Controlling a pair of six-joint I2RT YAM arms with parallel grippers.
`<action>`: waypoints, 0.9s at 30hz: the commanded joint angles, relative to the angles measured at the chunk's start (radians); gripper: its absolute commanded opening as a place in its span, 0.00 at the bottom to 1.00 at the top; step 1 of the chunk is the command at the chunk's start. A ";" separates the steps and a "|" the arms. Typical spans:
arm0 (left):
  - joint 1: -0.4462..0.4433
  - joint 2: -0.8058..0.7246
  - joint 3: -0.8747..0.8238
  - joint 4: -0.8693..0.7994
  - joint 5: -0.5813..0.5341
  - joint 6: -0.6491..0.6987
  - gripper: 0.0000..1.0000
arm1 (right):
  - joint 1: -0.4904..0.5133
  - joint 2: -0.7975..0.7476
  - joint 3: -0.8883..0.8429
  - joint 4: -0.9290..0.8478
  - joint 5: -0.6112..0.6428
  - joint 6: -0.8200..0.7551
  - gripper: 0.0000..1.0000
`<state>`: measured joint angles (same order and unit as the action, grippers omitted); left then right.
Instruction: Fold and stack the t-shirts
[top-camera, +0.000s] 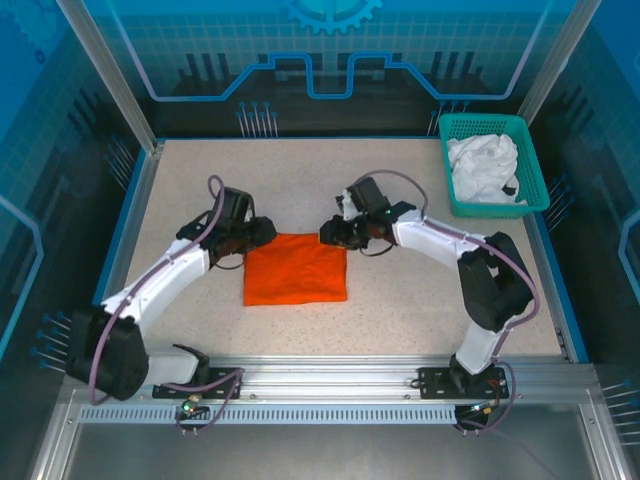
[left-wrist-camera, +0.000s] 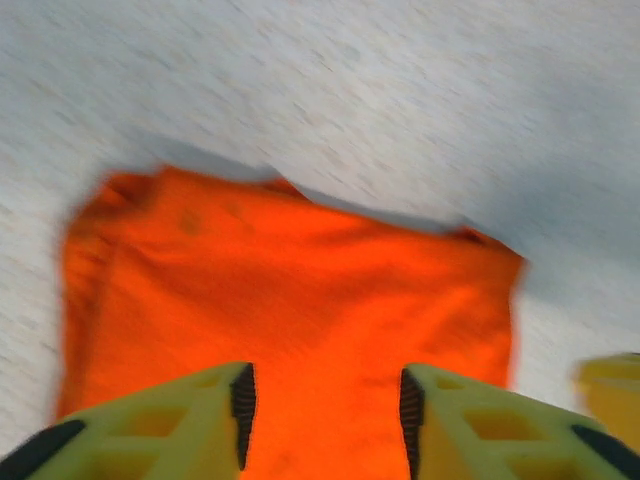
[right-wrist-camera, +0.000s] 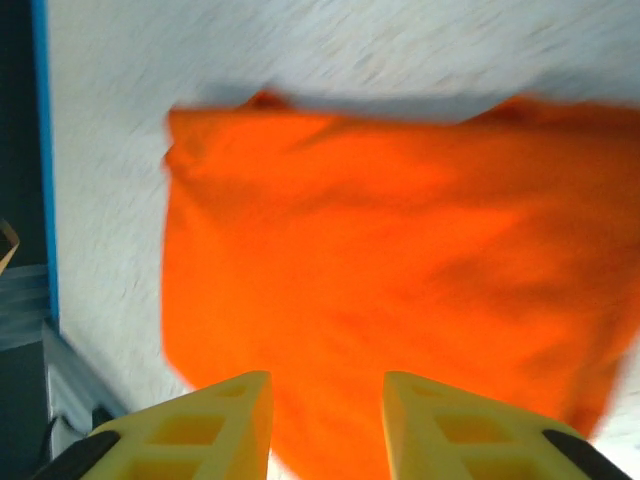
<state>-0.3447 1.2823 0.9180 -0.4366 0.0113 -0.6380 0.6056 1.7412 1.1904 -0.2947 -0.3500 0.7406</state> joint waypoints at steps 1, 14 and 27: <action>-0.066 -0.024 -0.104 -0.004 0.183 -0.038 0.27 | 0.086 -0.002 -0.106 0.061 -0.028 0.071 0.29; -0.125 0.101 -0.366 0.156 0.276 -0.111 0.07 | 0.224 0.123 -0.178 0.068 0.009 0.156 0.16; -0.079 -0.083 -0.463 -0.090 -0.089 -0.172 0.16 | 0.183 -0.004 -0.387 0.083 0.051 0.052 0.33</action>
<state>-0.4477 1.2015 0.4820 -0.3923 0.0692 -0.7815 0.8097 1.7390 0.8684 -0.1379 -0.3408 0.8135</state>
